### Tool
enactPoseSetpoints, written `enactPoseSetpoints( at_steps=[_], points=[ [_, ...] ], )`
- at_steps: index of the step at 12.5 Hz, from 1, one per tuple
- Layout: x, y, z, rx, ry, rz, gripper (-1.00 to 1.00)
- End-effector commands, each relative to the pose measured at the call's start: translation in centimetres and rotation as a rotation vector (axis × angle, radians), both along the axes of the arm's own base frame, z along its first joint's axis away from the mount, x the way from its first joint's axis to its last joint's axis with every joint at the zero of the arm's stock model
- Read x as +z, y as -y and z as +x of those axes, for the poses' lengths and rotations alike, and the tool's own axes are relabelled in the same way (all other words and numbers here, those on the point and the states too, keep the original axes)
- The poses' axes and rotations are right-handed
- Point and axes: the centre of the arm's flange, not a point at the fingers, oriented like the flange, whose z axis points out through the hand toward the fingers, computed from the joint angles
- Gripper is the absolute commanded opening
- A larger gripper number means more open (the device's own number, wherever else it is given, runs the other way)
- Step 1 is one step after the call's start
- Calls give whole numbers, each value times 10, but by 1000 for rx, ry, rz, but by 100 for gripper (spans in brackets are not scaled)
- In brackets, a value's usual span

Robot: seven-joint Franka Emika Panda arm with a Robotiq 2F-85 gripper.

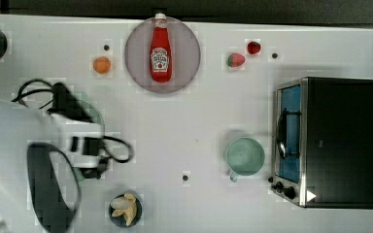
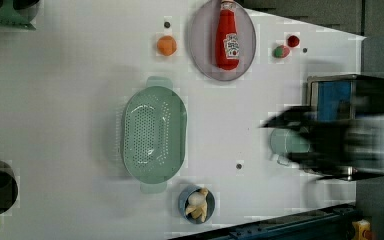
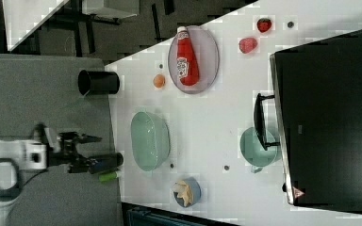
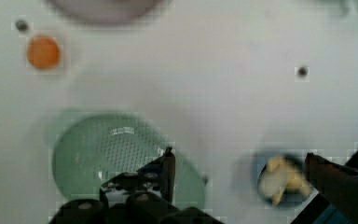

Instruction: Drag strainer left to right.

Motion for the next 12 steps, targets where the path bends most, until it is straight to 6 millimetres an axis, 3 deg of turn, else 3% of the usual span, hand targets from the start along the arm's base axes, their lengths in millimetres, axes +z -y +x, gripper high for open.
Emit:
enactPoseSetpoints(
  at_steps=[1,3,7,12],
  points=[
    [-29,-35,-16,-265,10,-12,100],
    [-83,-55,-13,-371,-19,13,100],
    [-182,-62,-11,-524,-43,98,100],
    [-263,-55,-10,-593,-23,218,100]
  ],
)
